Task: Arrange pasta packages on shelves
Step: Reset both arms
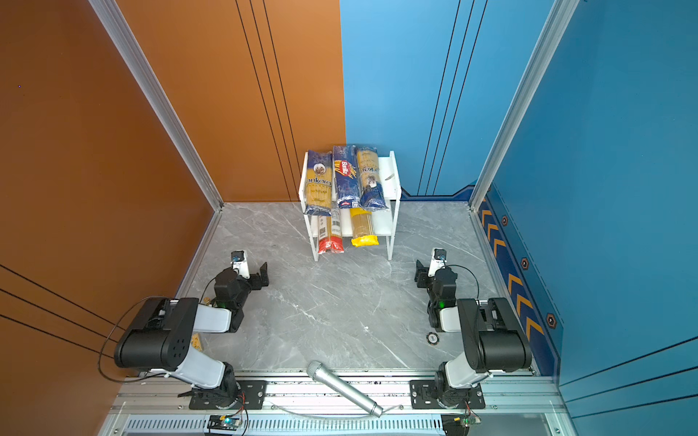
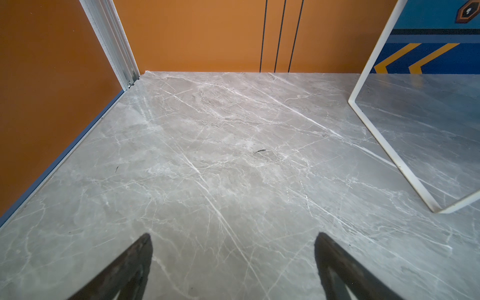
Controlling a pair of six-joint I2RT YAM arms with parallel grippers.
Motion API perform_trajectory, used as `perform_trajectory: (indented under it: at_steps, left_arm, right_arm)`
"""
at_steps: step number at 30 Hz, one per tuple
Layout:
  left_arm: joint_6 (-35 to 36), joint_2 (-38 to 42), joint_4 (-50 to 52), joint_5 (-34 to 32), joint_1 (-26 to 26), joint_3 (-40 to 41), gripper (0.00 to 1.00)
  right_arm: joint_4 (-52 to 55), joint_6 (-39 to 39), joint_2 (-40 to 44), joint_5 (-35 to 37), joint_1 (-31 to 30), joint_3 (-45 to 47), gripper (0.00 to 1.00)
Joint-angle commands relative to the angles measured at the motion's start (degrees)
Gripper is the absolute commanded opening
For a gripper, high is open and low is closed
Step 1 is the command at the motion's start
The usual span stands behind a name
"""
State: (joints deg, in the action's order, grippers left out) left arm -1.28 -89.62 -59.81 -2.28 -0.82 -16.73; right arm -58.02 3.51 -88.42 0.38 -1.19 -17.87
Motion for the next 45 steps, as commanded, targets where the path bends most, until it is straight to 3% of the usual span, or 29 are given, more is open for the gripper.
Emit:
perform_trajectory:
  at_steps: [1, 6, 9, 14, 19, 23, 25, 32, 45]
  left_arm:
    - [0.56, 0.36, -4.08, 1.43, -0.24, 0.99, 0.98]
    - [0.59, -0.28, -1.56, 0.24, -0.06, -0.96, 0.98]
    - [0.00, -0.02, 5.29, -0.89, -0.28, -4.24, 0.98]
    - [0.50, -0.11, 5.58, -1.12, 0.16, -4.41, 0.98]
    - [0.66, -0.02, 5.58, -1.40, 0.36, -4.36, 0.98]
    - [1.30, 0.13, 5.58, -0.78, 0.65, -4.34, 0.98]
    - [2.90, -0.04, 5.78, 3.13, 0.73, -4.50, 0.98]
    - [2.80, -0.02, 6.29, 2.77, 0.82, -4.72, 0.98]
    - [1.49, -0.01, 6.73, -5.22, 2.00, -4.99, 0.98]
  right_arm:
    - [2.19, -1.73, -0.15, 0.83, -0.16, -1.55, 0.71]
    - [5.29, -0.23, -0.26, -1.15, 1.56, -3.31, 0.77]
    - [5.37, -0.20, -0.30, -0.84, 1.45, -3.36, 0.83]
    - [5.33, -0.20, -0.31, -0.82, 1.45, -3.33, 0.88]
    - [5.35, -0.22, -0.26, -0.82, 1.39, -3.31, 1.00]
    - [5.37, -0.17, -0.28, -0.75, 1.41, -3.31, 1.00]
    - [5.37, -0.18, -0.27, -0.73, 1.37, -3.31, 1.00]
    - [5.20, -0.28, -0.28, -0.65, 1.36, -3.25, 1.00]
    - [5.20, -0.26, -0.27, -0.65, 1.30, -3.23, 1.00]
